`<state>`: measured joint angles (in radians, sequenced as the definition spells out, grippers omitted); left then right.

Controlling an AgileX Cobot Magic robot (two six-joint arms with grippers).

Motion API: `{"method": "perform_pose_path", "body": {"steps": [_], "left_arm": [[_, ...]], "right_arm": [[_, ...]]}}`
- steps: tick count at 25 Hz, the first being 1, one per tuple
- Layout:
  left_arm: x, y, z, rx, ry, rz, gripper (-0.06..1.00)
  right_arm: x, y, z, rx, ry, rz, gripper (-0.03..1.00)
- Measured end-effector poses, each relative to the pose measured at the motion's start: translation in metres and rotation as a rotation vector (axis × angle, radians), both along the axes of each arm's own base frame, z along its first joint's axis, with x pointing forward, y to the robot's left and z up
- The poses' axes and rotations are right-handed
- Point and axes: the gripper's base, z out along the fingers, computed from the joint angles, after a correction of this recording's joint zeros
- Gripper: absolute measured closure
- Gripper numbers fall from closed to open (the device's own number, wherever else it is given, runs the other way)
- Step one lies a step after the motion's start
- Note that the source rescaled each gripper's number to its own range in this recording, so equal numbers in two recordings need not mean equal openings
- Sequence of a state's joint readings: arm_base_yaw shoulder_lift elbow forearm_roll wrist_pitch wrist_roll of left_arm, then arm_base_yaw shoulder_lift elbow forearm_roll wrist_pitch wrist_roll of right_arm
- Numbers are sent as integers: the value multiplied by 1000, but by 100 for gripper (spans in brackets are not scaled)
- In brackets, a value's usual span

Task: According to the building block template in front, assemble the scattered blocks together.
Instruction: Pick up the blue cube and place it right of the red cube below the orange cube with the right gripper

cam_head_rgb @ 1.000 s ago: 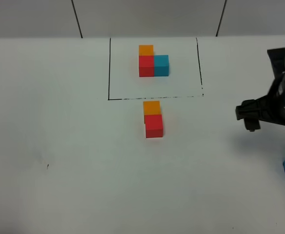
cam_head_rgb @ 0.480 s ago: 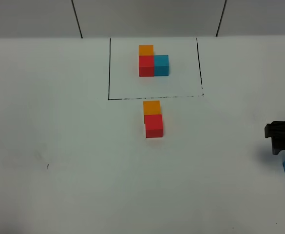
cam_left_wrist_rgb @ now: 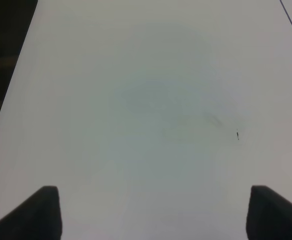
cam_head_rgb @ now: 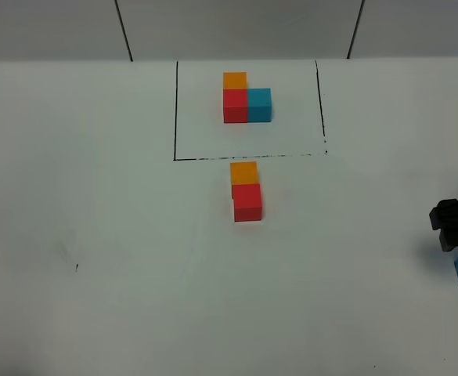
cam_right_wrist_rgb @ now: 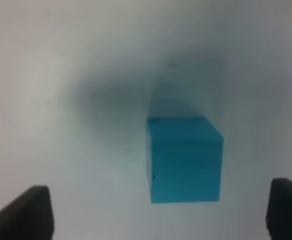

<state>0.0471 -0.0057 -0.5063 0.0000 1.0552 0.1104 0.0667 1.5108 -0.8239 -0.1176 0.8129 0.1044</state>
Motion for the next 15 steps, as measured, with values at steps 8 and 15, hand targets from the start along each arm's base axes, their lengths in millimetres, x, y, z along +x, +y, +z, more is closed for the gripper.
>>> {"method": "perform_pose_path", "body": {"steps": [8,15], "left_arm": [[0,0,0,0,0,0,22],[0,0,0,0,0,0,22]], "right_arm": [[-11,-19,-16,2,21,28,5],[-21,-26,-31,40,6,79,5]]}}
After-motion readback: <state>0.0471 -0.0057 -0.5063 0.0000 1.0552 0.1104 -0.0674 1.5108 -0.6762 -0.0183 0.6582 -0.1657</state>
